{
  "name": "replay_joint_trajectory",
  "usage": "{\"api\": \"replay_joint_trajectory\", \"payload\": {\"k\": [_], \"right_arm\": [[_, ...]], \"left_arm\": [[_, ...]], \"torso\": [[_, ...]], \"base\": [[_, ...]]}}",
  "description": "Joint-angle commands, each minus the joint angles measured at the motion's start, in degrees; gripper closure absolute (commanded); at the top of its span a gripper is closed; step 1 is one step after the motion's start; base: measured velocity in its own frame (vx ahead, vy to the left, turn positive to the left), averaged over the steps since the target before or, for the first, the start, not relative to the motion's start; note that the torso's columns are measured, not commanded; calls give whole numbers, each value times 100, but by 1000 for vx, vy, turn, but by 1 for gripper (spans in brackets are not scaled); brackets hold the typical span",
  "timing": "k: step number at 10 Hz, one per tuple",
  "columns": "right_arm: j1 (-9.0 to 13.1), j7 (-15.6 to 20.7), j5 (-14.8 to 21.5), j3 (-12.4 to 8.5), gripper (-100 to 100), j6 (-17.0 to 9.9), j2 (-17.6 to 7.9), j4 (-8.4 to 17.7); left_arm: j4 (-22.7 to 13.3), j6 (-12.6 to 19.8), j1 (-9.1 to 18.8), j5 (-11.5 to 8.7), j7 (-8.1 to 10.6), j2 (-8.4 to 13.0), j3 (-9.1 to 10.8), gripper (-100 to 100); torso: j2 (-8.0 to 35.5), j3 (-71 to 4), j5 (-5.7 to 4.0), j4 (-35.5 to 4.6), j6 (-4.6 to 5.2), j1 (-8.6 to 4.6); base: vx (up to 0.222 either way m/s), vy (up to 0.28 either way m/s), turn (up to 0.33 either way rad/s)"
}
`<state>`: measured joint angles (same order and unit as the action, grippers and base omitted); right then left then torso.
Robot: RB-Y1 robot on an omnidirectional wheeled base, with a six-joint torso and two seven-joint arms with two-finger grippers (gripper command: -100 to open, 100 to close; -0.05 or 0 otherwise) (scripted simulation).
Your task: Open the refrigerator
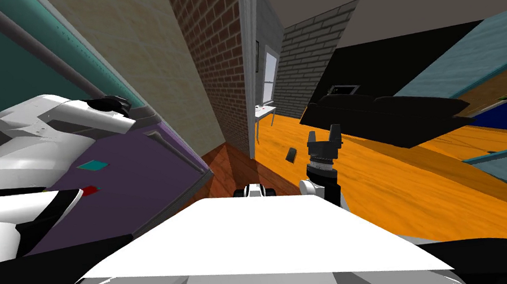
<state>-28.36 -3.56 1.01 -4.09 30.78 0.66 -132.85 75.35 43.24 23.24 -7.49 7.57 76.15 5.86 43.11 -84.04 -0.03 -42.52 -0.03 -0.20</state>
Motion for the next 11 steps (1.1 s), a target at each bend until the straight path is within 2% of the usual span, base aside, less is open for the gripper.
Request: {"api": "replay_joint_trajectory", "payload": {"k": [1,5,6,9,11], "right_arm": [[0,0,0,0,0,0,0,0],[2,0,0,1,0,-1,0,1],[1,0,0,1,0,0,0,0],[0,0,0,0,0,0,0,0],[-1,0,0,0,0,0,0,0]], "left_arm": [[245,-45,-4,-171,-4,21,-93,100],[829,-184,-27,-639,-42,110,-305,100],[829,-184,-27,-639,-42,110,-305,100],[1268,-288,-44,-989,-71,178,-464,100],[1291,-275,-92,-964,-51,128,-478,100]], "torso": [[-8,-2,-4,-11,-25,19],[2,3,-1,-29,-68,48],[-11,-5,-3,-27,-74,46],[-11,-9,-9,-27,-52,52],[-46,-29,-17,-17,-40,20]], "base": [[-342,-19,-47],[-440,-55,-43],[-307,-83,-12],[-342,-49,-7],[-196,-61,-27]]}}
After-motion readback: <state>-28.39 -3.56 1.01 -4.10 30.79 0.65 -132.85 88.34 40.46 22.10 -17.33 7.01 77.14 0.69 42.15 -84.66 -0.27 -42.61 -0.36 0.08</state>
